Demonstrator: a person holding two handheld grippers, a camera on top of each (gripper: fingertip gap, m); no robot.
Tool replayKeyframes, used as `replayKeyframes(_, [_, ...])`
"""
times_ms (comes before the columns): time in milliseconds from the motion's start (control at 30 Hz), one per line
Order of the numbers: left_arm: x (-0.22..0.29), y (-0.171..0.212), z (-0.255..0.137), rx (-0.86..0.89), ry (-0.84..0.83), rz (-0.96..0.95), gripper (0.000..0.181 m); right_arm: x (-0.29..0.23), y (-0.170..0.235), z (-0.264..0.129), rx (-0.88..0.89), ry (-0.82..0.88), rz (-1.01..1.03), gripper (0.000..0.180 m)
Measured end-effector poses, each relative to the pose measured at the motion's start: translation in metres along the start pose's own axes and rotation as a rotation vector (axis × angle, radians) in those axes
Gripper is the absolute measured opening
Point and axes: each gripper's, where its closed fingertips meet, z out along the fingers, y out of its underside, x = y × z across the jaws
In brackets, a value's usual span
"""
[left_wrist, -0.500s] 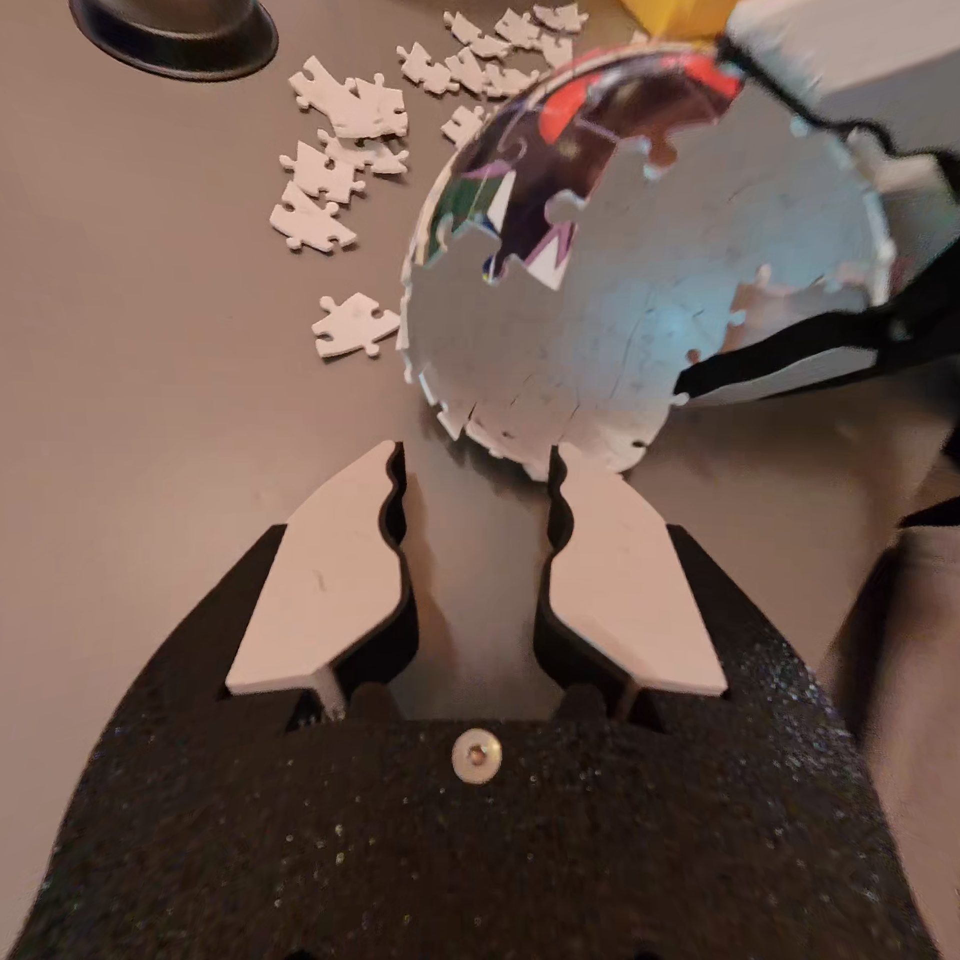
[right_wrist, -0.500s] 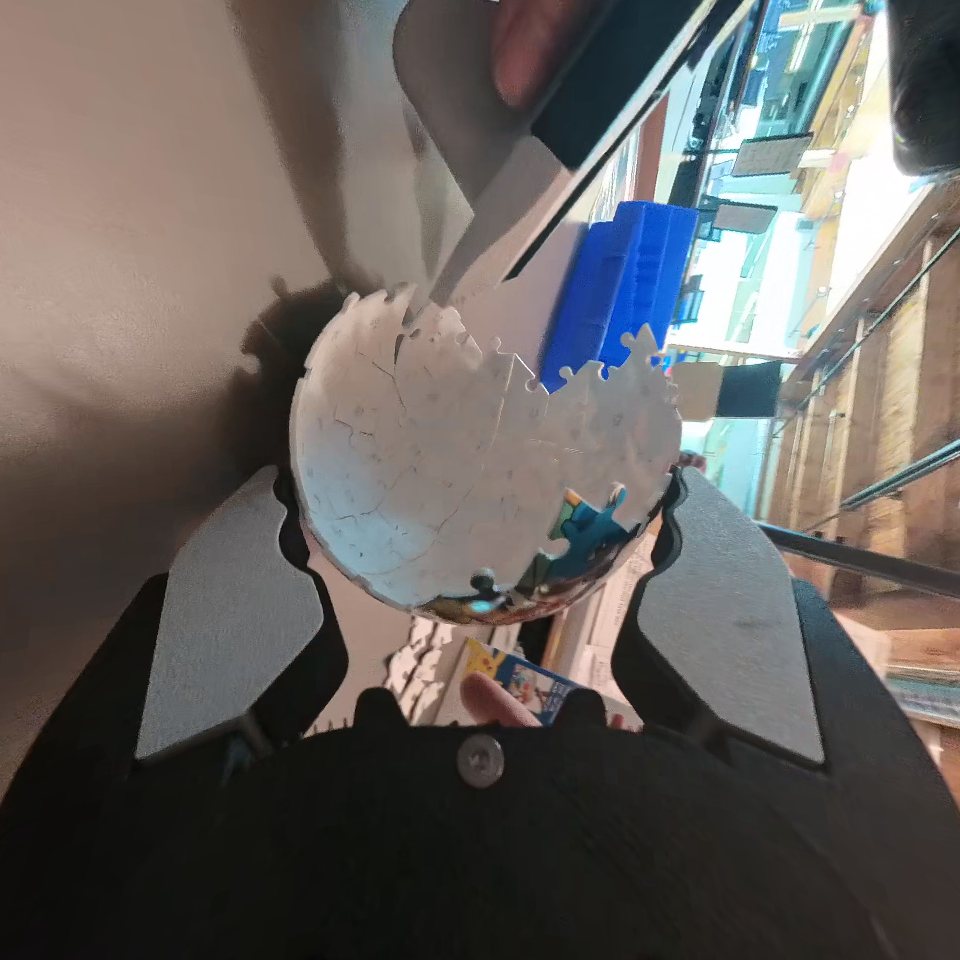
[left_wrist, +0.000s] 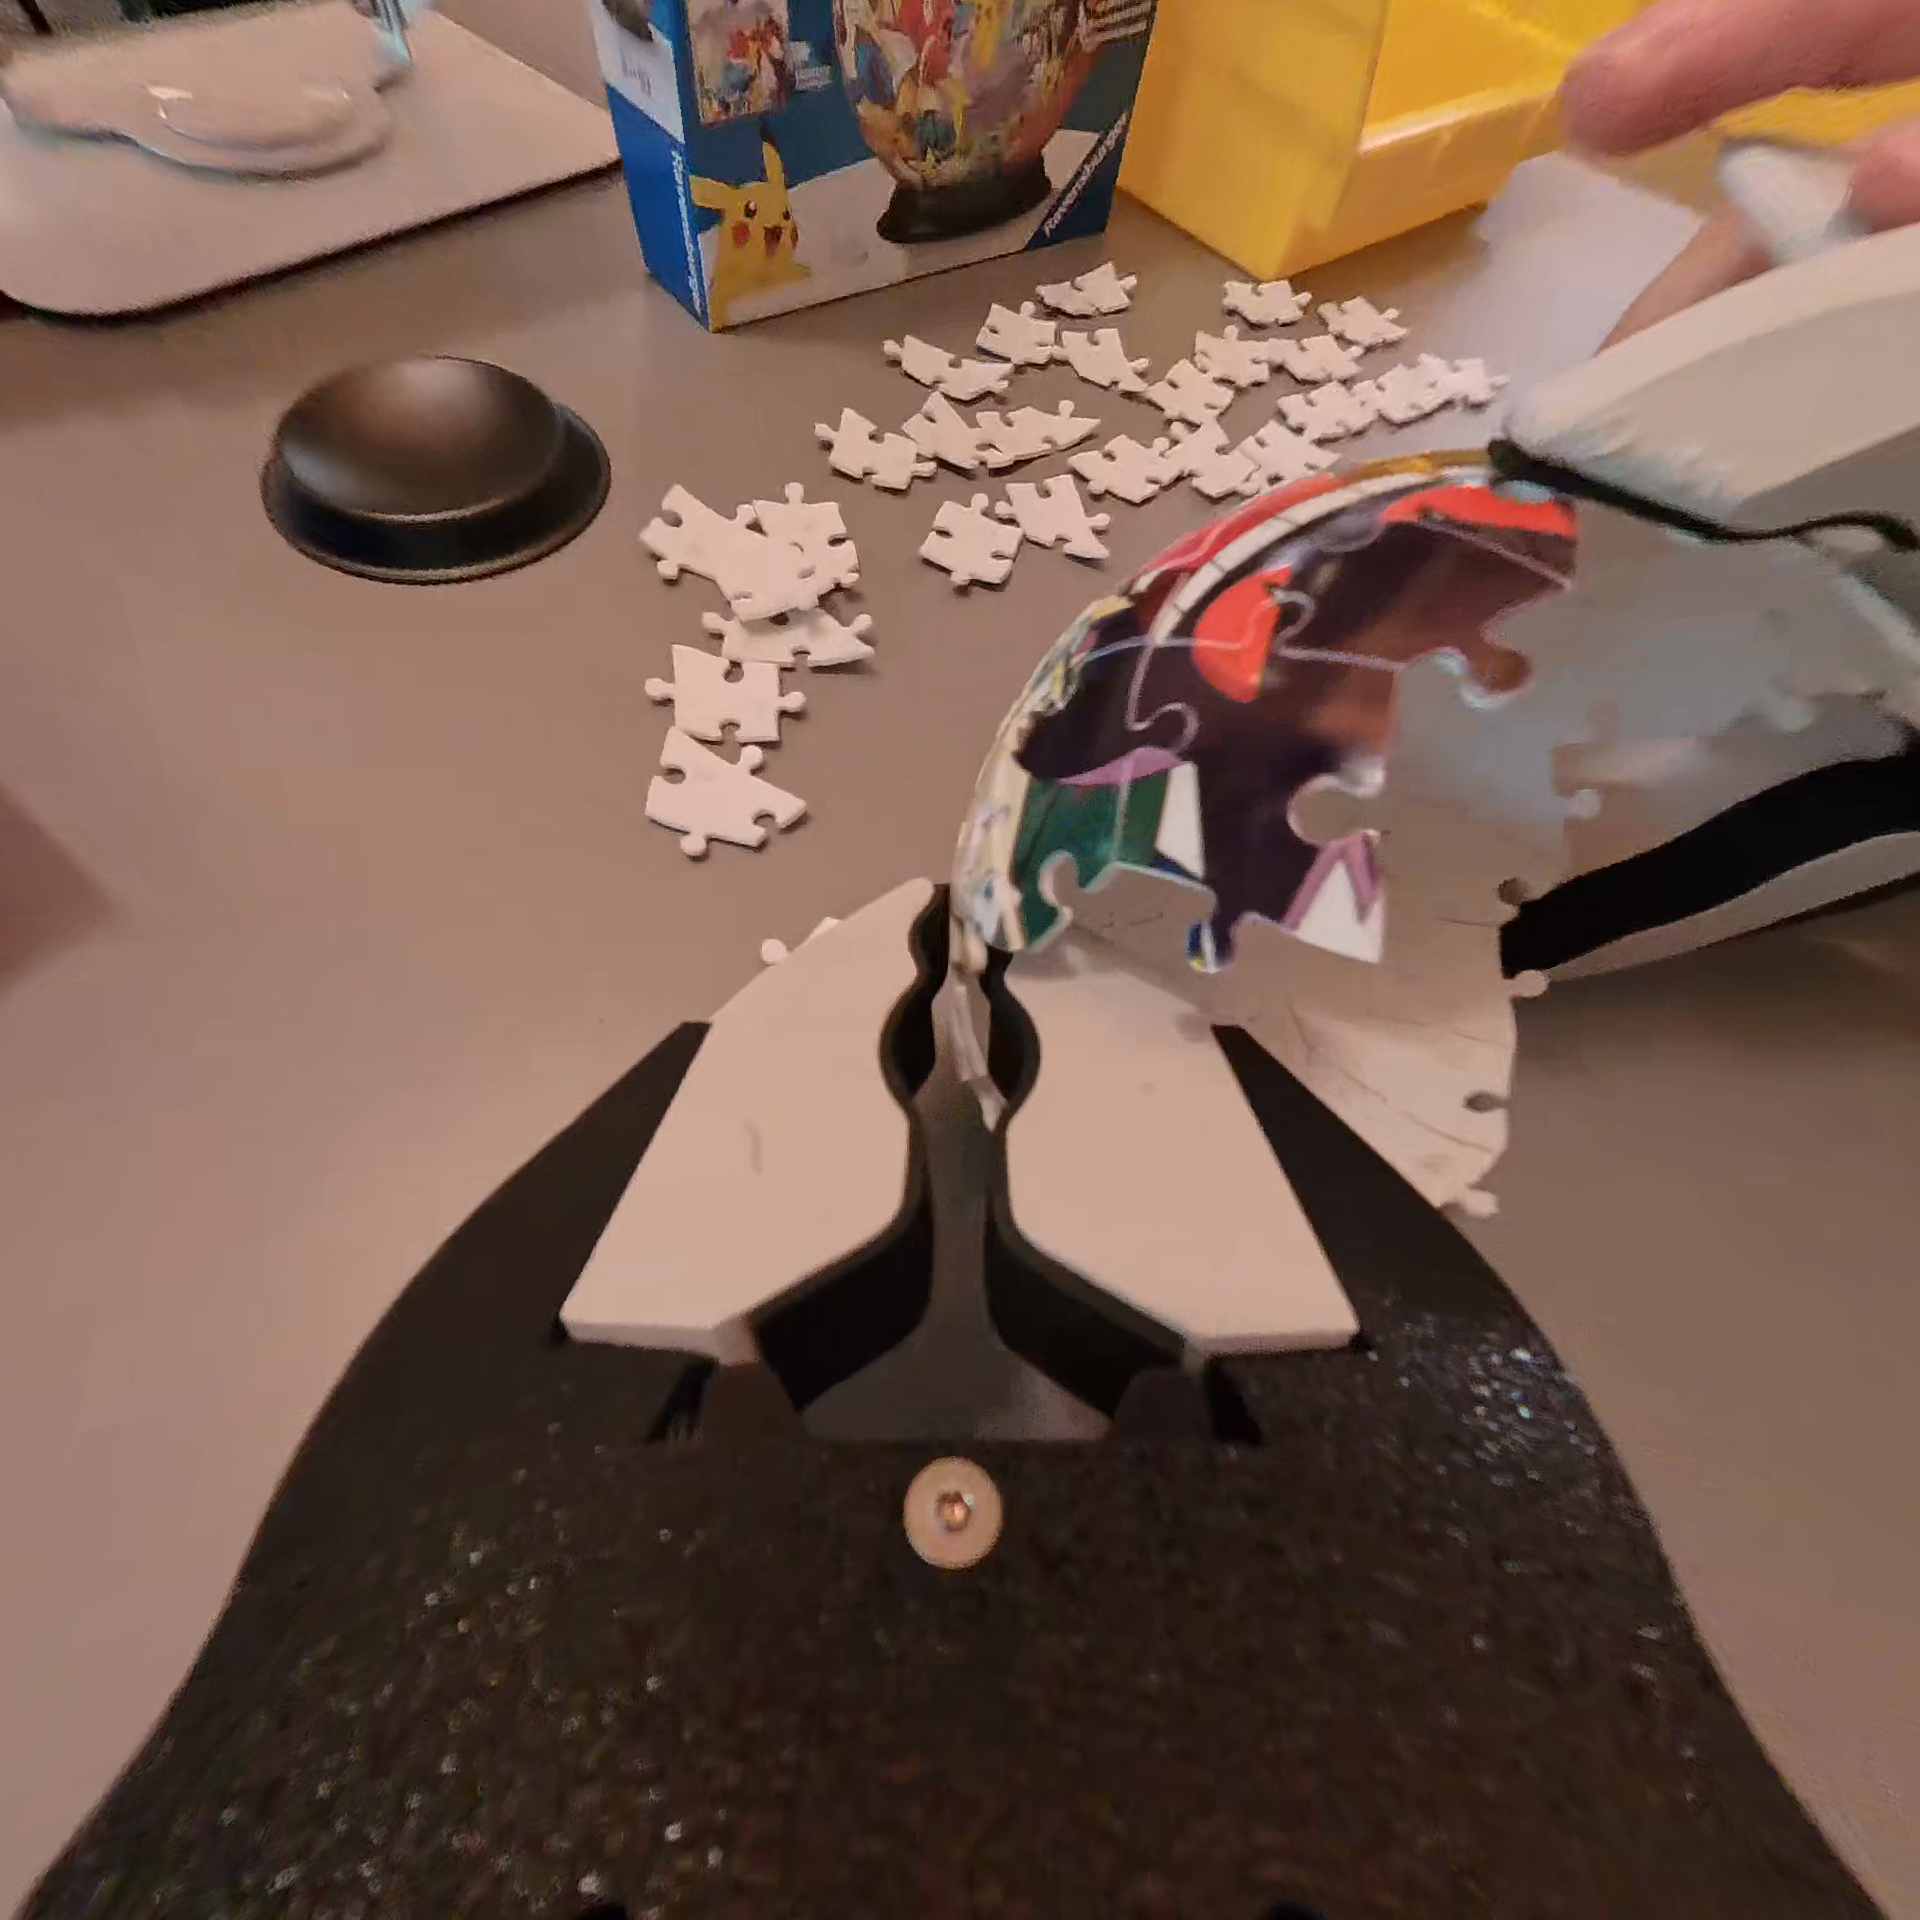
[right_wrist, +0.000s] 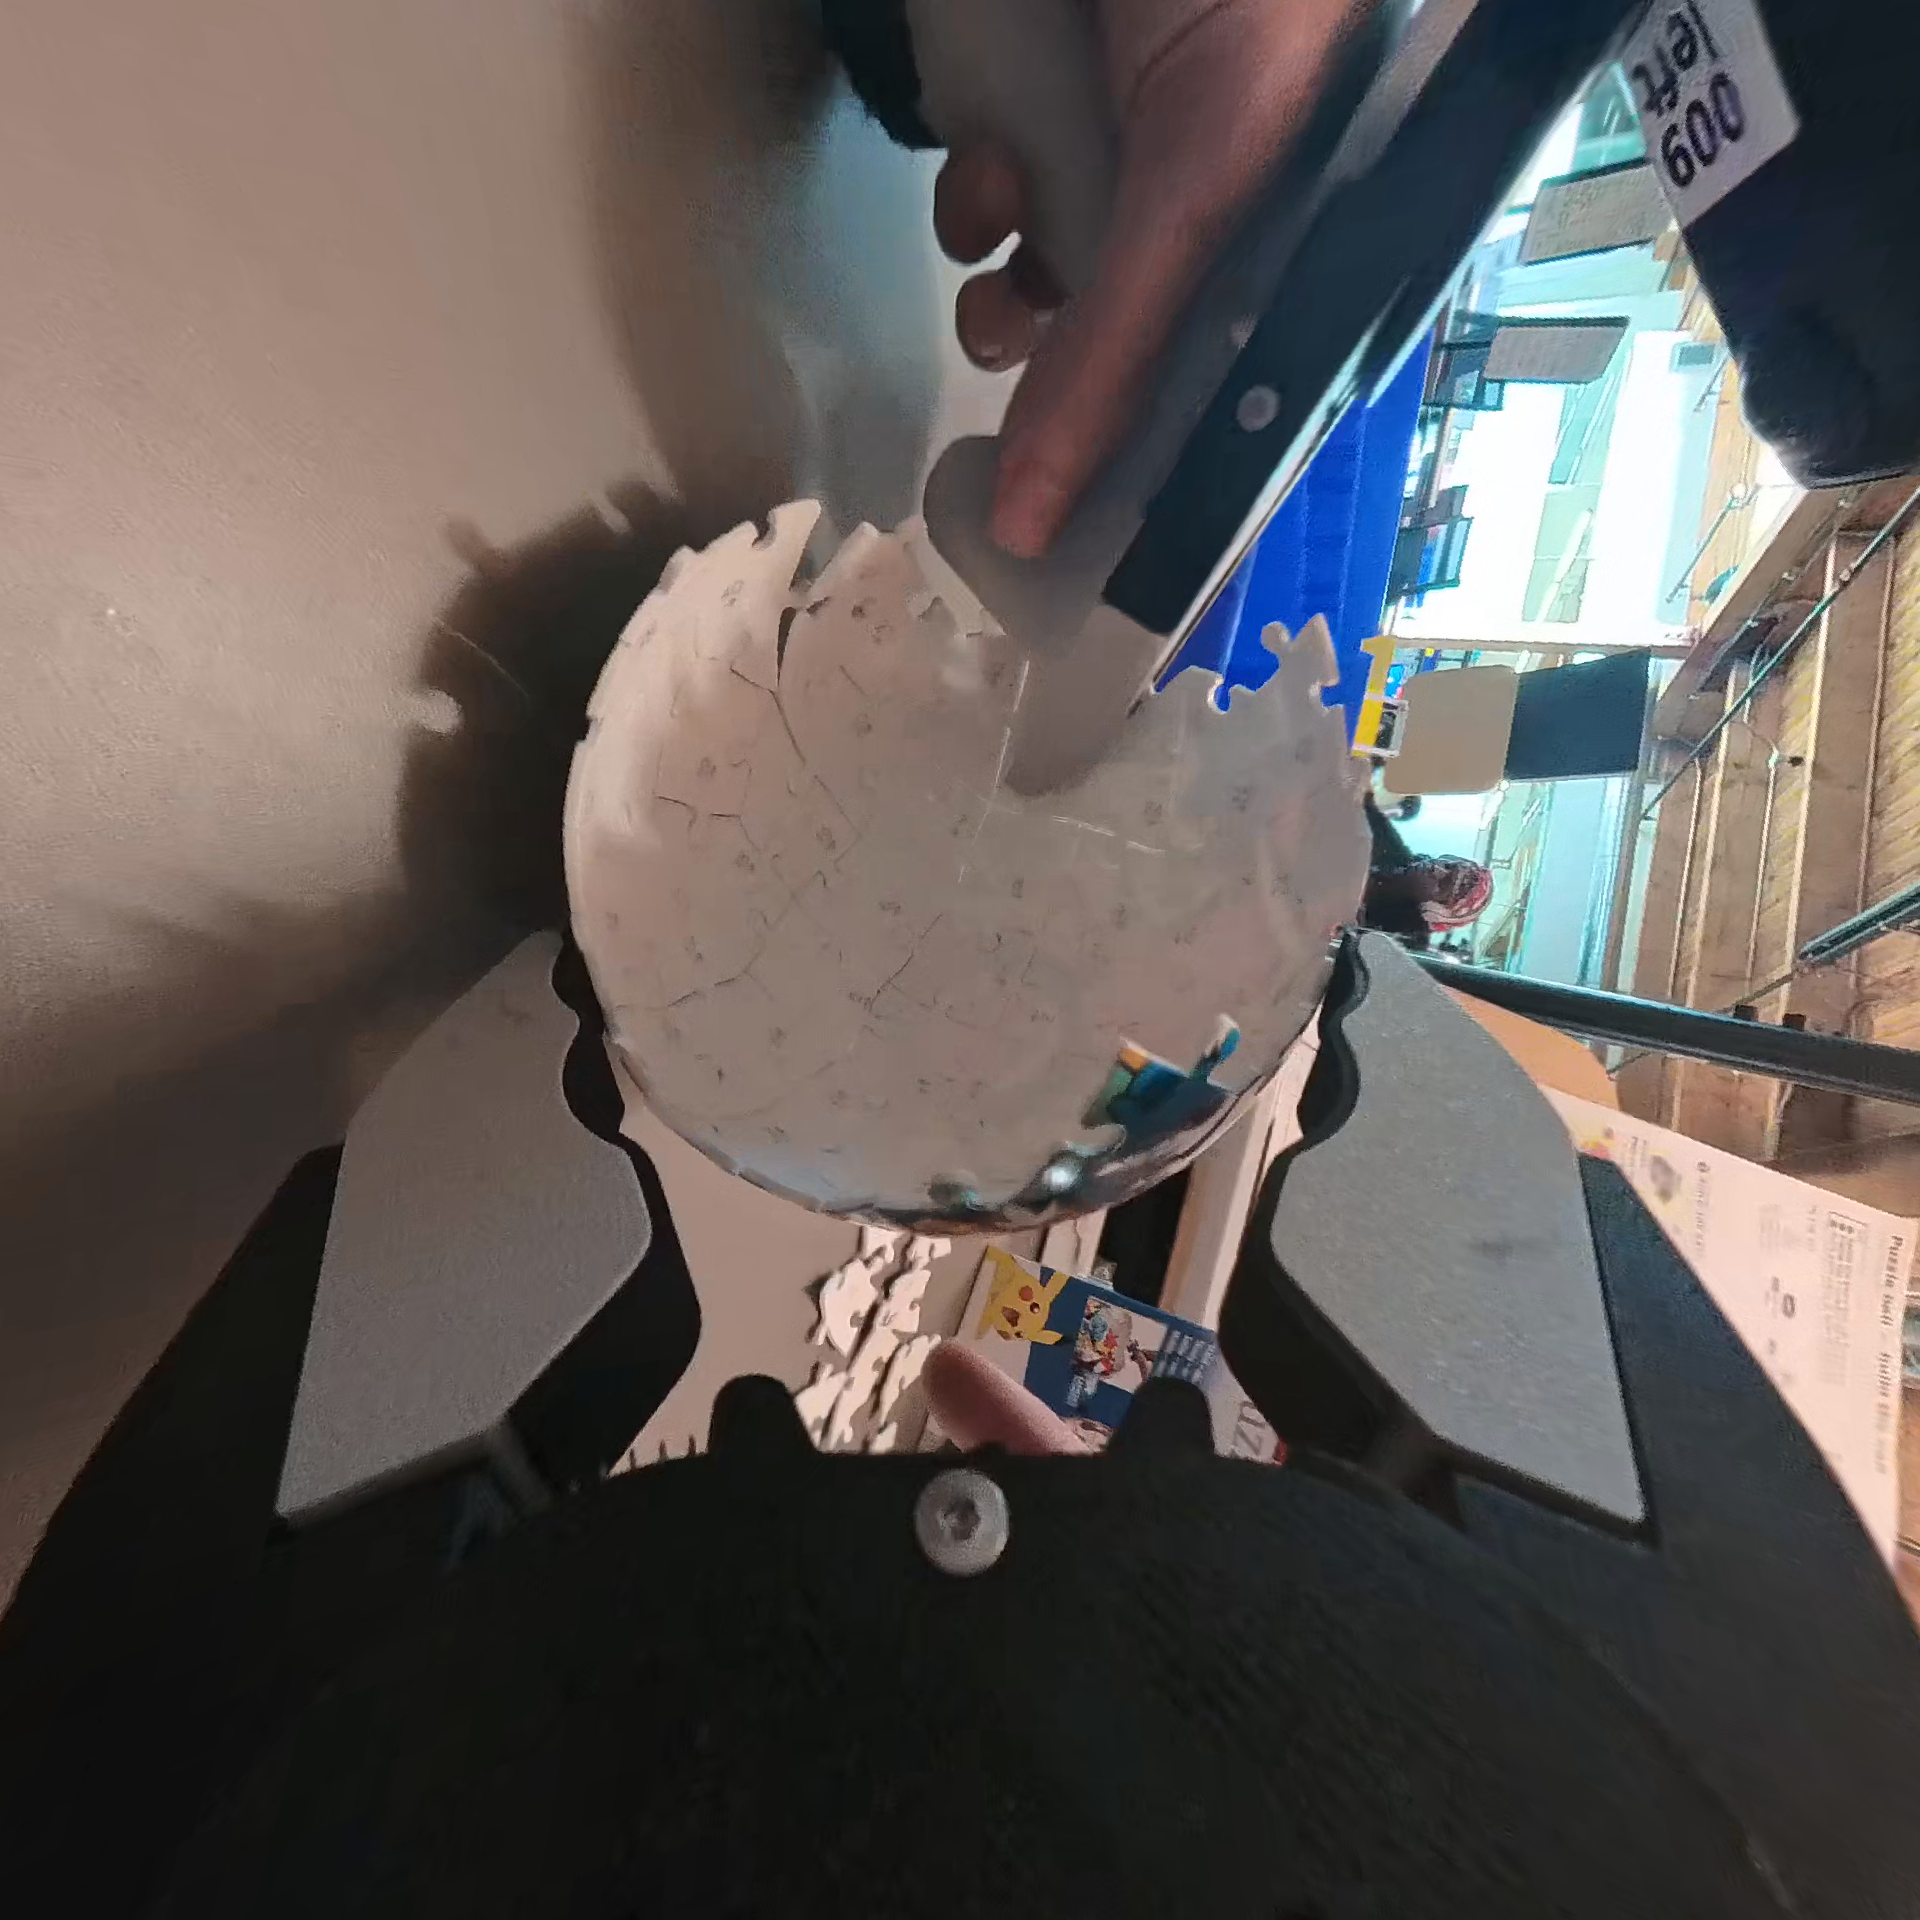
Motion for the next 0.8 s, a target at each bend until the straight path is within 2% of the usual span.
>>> replayKeyframes(33, [-0.001,0.0,0.001,0.005,-0.005,0.022,0.003,0.0,0.0,0.0,0.004,0.0,0.011,0.128])
replayKeyframes(200, [0.0,-0.007,-0.001,0.052,-0.021,0.211,0.003,-0.001,0.002,-0.008,0.03,-0.029,0.066,0.128])
replayKeyframes(333, [0.008,-0.017,-0.003,0.141,0.003,0.392,0.003,0.001,0.002,-0.033,0.101,-0.069,0.15,0.121])
replayKeyframes(467, [0.015,-0.025,-0.002,0.214,0.04,0.519,0.004,0.021,-0.005,-0.066,0.302,-0.078,0.346,0.12])
replayKeyframes(567, [0.02,-0.03,-0.001,0.279,0.059,0.629,0.004,0.035,0.003,-0.069,0.436,-0.093,0.492,0.12])
replayKeyframes(800, [0.028,-0.036,0.003,0.318,0.139,0.703,0.004,0.027,0.003,-0.051,0.563,-0.431,0.581,0.12])
